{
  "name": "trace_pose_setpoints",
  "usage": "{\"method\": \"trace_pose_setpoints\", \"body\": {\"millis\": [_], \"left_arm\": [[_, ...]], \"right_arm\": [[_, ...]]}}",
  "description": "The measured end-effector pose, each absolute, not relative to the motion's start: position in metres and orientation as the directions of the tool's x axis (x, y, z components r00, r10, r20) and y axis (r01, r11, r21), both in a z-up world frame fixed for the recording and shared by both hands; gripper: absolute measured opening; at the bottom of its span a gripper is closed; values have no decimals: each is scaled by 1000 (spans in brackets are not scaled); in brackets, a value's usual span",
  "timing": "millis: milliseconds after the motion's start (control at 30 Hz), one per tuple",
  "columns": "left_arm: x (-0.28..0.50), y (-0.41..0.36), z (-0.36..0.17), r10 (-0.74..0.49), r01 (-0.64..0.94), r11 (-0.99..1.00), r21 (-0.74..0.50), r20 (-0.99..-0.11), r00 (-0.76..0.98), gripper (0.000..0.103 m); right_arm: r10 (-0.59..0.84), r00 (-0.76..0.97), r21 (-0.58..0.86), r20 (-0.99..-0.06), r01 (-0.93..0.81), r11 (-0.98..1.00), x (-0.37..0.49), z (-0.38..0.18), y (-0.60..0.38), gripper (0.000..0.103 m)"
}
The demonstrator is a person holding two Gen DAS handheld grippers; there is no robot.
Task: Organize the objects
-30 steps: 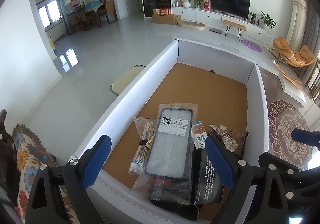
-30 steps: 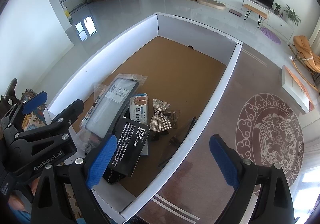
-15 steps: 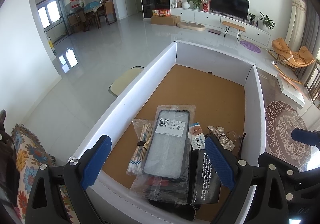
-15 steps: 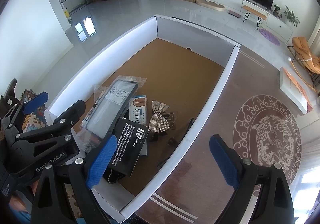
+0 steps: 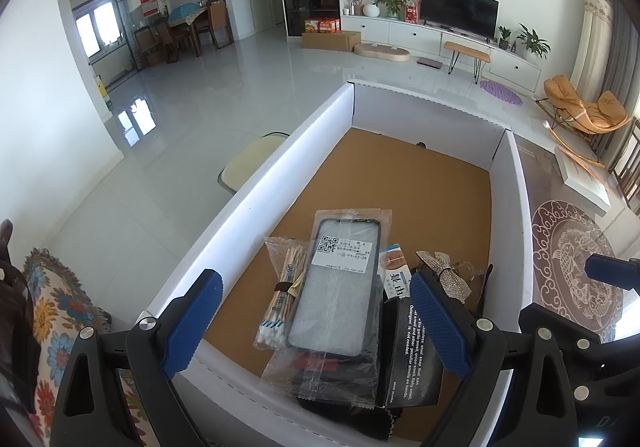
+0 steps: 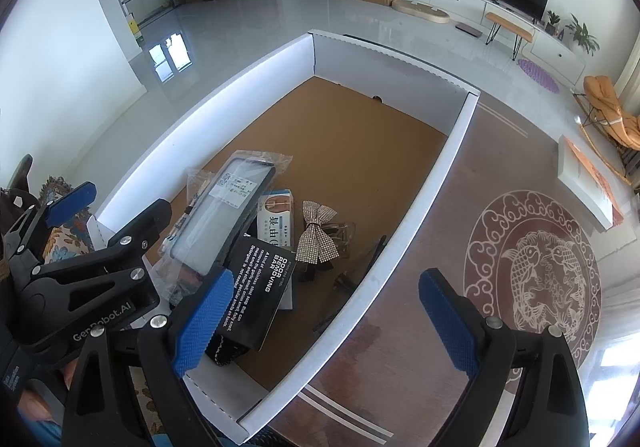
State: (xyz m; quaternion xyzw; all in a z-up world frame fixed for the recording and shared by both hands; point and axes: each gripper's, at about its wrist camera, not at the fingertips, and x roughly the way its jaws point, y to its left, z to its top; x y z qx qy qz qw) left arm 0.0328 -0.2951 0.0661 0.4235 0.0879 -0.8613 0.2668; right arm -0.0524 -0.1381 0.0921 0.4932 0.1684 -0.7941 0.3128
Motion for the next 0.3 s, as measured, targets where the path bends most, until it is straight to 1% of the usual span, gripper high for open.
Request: {"method": "trace_pose_setpoints", "body": {"millis": [100,200,300], "left_arm": [[33,-298,65,-380,535,-842,67,-778,-500,95],[40,-300,69,-349,531,-847,3,-757,-553,95],[46,-296,74,-406,564,-826,21,-718,-566,96]], "right_arm": [[-331,-317,42,-889,663,-748,-52,92,-138,94],[-330,-317,43,-889,661,-749,-52,91,-138,94],[-328,-316,43,-890,659,-751,-53,90,-136,94]]}}
